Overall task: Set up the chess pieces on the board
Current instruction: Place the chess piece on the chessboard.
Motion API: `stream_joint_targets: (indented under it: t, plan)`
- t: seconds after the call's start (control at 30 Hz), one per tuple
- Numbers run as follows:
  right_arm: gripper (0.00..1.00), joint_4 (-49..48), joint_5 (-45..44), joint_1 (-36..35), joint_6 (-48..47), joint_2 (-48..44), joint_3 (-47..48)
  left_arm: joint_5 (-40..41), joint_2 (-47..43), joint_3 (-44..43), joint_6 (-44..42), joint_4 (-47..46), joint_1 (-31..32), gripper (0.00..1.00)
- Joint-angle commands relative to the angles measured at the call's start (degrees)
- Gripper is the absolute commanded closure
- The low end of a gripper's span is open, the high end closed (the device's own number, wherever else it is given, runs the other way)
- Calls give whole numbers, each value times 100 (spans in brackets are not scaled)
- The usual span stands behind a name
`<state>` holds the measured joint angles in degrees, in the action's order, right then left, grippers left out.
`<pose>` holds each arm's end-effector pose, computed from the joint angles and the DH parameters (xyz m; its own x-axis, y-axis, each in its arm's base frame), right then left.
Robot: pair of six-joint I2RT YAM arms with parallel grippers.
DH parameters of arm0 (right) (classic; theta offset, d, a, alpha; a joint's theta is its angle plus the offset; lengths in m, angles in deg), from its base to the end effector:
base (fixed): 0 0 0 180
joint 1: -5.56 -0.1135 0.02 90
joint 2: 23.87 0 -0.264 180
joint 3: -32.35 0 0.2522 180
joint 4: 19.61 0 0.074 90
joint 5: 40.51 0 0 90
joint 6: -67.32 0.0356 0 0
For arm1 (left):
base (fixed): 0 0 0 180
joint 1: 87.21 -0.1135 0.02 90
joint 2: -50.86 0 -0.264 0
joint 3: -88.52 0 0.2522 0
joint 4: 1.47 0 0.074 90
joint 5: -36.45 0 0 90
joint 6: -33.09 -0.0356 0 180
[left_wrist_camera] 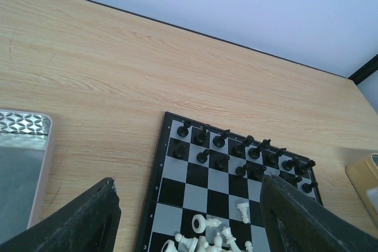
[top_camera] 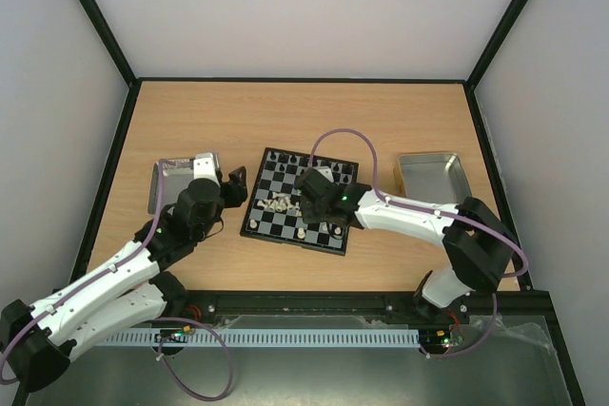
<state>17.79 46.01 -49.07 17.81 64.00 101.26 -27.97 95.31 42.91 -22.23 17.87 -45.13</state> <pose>0.1809 0.2510 0.2042 -0.8824 -0.1233 -0.4541 -0.2913 0.9011 0.3213 0.1472 -0.1122 0.2704 -0.3611 -0.3654 -0.8579 0.1150 0.8956 -0.4298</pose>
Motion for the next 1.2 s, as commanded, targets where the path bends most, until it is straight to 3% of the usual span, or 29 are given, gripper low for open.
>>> stream_joint_targets:
  t: [0.0,0.87,1.17]
  plan:
    - [98,27,72,-132,130,195,-91,79,-3,-121,73,61,-16,33]
    - [95,132,142,-299,144,415,-381,14,115,-71,118,41,-15,32]
    - [80,277,-48,-297,74,142,-180,1,108,-91,118,57,-16,32]
